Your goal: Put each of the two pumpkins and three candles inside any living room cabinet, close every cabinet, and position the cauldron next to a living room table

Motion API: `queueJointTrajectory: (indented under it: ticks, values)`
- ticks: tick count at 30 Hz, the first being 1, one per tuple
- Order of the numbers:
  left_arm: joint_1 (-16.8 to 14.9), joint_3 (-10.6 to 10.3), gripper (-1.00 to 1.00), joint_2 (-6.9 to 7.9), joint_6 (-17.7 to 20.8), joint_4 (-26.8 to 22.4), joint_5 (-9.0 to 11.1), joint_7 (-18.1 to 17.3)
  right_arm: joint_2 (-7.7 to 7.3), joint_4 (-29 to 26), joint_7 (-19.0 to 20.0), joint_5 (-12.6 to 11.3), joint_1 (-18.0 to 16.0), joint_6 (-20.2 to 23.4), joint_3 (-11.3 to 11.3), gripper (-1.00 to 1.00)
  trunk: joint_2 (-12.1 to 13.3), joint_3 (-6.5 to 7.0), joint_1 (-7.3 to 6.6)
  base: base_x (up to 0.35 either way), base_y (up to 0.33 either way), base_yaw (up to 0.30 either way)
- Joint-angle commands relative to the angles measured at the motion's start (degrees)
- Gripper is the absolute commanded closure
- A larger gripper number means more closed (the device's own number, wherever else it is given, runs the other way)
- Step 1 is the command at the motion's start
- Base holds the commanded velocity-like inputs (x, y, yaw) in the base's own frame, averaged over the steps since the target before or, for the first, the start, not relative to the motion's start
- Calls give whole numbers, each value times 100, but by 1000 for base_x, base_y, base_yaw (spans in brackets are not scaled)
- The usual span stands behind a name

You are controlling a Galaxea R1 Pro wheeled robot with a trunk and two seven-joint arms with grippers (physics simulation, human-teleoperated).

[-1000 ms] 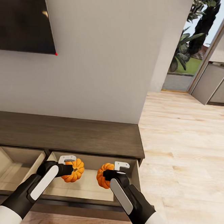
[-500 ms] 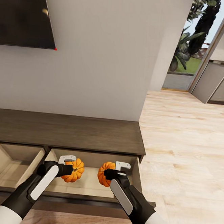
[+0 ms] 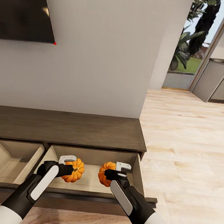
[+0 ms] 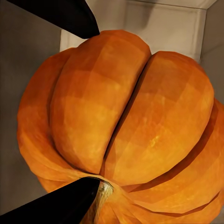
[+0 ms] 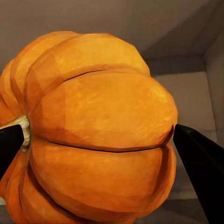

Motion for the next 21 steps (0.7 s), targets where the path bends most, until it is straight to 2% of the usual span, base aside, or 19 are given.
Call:
queueJointTrajectory:
  ticks: [1,4,12,21]
  values:
    - [-5,-16,100,5,4,-7,54,65,-1,-11,-48,-25,-6,11,13,100,-44,-23,21,0,0,0]
    - [-6,-16,100,4,4,-7,54,65,0,-15,-48,-22,-6,13,13,100,-164,-77,87,0,0,0]
    - [-8,-12,100,4,3,-7,78,65,0,-17,-48,-7,-6,11,13,100,-164,-77,87,4,0,0]
    - [-5,-7,100,4,4,-7,78,65,0,-25,-48,3,-6,20,13,100,-164,-77,87,97,0,0]
